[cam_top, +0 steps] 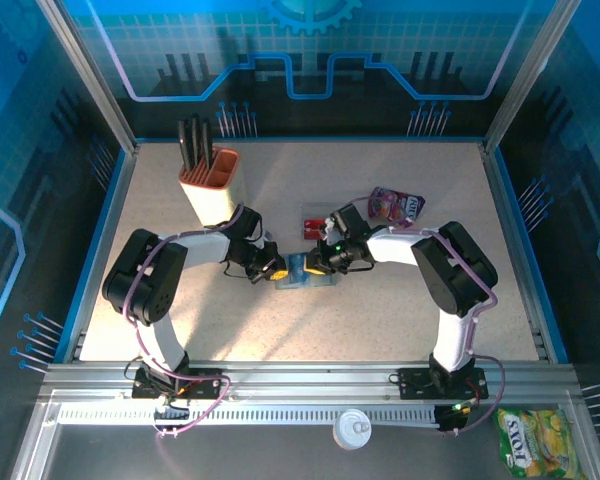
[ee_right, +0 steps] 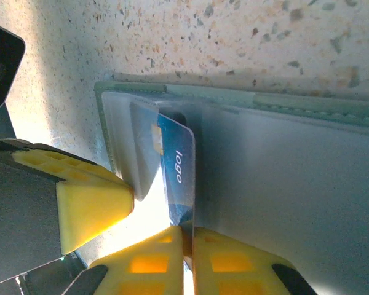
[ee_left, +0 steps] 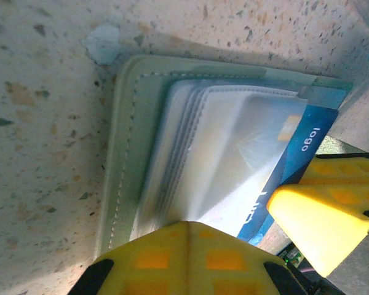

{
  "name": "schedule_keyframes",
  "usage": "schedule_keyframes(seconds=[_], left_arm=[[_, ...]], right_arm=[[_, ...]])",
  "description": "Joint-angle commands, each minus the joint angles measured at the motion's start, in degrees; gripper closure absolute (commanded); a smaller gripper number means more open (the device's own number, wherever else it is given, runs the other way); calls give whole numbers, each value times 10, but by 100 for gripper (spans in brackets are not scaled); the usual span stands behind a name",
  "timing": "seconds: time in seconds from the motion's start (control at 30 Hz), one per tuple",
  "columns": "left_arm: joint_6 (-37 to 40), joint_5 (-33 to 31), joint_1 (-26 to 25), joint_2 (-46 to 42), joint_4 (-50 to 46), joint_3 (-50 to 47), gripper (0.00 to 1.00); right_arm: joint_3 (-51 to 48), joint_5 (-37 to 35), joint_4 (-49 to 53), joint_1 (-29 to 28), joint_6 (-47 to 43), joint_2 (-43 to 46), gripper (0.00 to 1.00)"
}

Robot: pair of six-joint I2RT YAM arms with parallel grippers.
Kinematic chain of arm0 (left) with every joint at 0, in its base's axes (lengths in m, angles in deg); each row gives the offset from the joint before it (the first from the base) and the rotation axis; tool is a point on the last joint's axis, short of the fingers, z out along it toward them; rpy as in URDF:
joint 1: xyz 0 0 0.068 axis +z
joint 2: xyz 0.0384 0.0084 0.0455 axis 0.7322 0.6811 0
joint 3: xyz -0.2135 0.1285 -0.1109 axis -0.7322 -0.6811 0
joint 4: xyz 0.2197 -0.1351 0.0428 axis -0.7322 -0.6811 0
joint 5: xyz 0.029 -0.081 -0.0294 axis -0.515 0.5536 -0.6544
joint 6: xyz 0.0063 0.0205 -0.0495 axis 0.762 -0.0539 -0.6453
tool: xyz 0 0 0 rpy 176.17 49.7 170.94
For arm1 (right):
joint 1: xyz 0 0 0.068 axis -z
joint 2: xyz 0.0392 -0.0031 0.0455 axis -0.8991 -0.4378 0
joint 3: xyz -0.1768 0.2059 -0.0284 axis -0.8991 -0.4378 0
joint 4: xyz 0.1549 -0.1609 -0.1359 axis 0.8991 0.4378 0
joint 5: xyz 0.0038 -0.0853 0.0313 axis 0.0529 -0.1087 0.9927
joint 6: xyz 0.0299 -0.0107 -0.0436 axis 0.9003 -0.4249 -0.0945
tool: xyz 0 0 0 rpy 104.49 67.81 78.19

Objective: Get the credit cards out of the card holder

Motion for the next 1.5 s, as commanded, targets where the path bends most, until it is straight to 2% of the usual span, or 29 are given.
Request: schedule_keyframes(seconds=[0.0, 0.37, 0.77, 1.17, 1.47], left_arm=[[9, -13, 3, 9, -31, 8, 100], [14, -10, 9, 5, -35, 12, 100], [15, -1, 9, 2, -39, 31, 100], [16, 3, 9, -16, -47, 41, 100], [23, -1, 10, -21, -60, 50, 100]], right_arm=[[-12, -8, 21, 14, -15, 20, 89], [-4, -23, 85, 31, -62, 60, 92], [82, -83, 250, 44, -196, 87, 96], [226, -179, 446, 43, -423, 62, 98], [333, -223, 556, 38, -679, 6, 100]])
